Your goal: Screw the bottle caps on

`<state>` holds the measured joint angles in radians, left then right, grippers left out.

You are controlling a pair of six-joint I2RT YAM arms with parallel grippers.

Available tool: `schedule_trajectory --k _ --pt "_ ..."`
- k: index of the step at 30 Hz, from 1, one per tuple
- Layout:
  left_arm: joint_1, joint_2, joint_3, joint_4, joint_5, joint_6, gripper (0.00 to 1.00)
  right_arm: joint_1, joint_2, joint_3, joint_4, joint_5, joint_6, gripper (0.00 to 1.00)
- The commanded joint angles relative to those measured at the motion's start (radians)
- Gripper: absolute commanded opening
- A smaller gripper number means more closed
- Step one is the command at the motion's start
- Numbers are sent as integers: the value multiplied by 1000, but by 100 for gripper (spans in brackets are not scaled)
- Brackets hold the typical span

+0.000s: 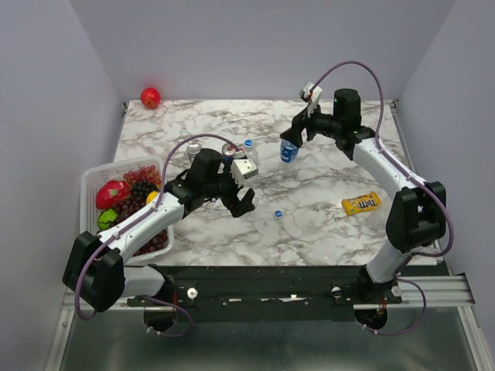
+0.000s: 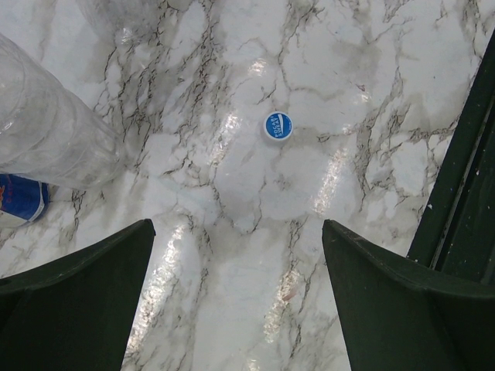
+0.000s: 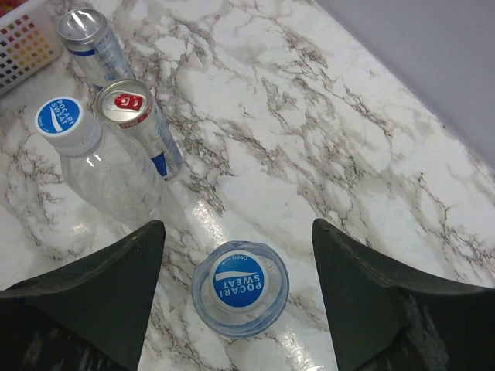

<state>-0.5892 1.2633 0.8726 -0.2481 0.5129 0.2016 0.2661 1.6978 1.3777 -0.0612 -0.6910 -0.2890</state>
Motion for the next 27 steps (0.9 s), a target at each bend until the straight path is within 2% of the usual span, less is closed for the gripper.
schedule_trajectory --k 1,3,4,5,7,8,10,14,17,22,23,27 --pt "2 11 -6 41 18 -8 99 -5 -100 72 -75 100 -10 88" --pt "2 5 -1 49 -11 -16 99 -5 -159 81 -149 246 -36 91" --pt "2 1 0 53 -16 -16 99 -7 -188 93 -181 310 -62 99" --pt "2 -2 3 56 -19 -16 99 -5 -246 98 -256 444 -79 100" --pt "2 -4 8 66 -2 -16 99 -13 -289 113 -352 543 -157 100" --pt "2 -2 12 69 6 -19 99 -30 -331 124 -461 611 -182 100" --pt "2 4 20 78 30 -30 99 -59 -377 115 -547 662 -229 100" --pt "2 27 54 70 44 -47 99 -148 -449 81 -826 761 -277 99" --pt "2 64 109 18 59 -25 99 -224 -474 40 -970 798 -271 97" --pt "3 165 244 -166 102 33 99 -415 -471 66 -1077 742 -254 91" --pt "2 171 261 -174 110 38 99 -467 -469 75 -1120 701 -265 91" --pt "0 165 247 -151 110 61 99 -531 -516 58 -1137 631 -306 93"
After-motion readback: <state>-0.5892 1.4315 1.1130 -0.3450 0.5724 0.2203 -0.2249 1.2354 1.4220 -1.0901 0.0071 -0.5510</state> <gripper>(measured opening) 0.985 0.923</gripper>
